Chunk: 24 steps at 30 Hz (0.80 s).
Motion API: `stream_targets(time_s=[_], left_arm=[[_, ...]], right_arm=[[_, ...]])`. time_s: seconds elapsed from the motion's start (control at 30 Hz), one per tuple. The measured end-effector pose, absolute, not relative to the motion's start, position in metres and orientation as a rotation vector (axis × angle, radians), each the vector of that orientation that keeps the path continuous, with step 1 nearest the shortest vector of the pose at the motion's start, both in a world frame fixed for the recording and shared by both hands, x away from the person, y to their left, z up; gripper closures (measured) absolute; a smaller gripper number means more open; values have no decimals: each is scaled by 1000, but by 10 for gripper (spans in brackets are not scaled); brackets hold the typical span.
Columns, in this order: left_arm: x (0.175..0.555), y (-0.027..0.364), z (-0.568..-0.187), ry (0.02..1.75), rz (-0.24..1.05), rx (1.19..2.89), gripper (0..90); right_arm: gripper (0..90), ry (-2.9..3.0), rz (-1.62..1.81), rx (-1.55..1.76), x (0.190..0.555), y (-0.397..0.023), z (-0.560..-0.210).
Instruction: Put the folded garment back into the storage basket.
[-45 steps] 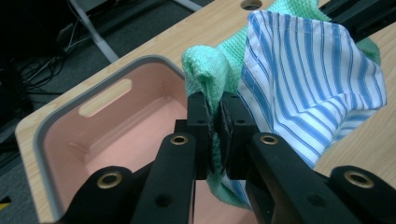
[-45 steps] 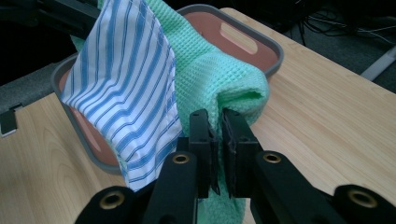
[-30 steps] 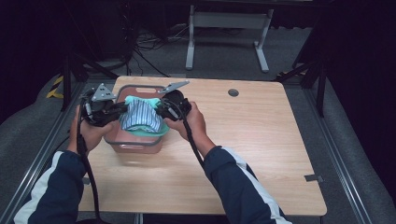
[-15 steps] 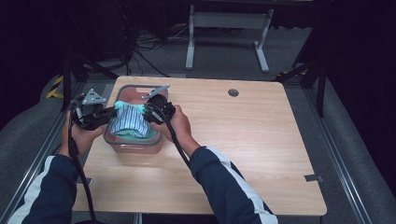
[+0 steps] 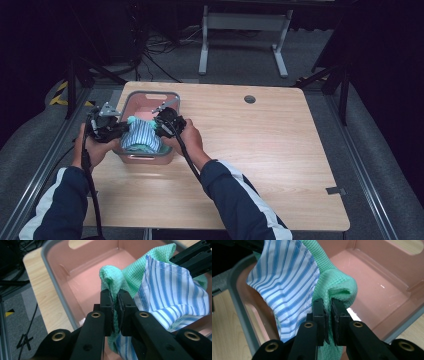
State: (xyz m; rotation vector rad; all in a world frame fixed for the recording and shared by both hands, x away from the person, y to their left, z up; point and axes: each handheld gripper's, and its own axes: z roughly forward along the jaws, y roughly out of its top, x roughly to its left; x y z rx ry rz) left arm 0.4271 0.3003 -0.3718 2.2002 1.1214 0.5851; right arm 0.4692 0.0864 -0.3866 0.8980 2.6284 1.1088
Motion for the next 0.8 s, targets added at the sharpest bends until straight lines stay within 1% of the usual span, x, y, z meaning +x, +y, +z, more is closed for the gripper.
stream_targets(time_s=[0.4, 0.47, 0.57, 0.67, 0.8], left_arm=[[429, 295, -378, 1139, 604, 2213, 825], [430, 296, -378, 1137, 619, 2214, 816], [430, 298, -379, 1154, 626, 2209, 761], [429, 300, -378, 1150, 621, 2199, 761], [428, 302, -375, 1154, 630, 2191, 743]], right_arm=[[811, 2619, 1061, 884, 468, 86, -393], [808, 2616, 1059, 884, 469, 85, -393], [771, 2597, 1052, 901, 471, 84, -394], [779, 2591, 1049, 896, 471, 83, -392], [765, 2577, 1048, 893, 470, 81, -390]])
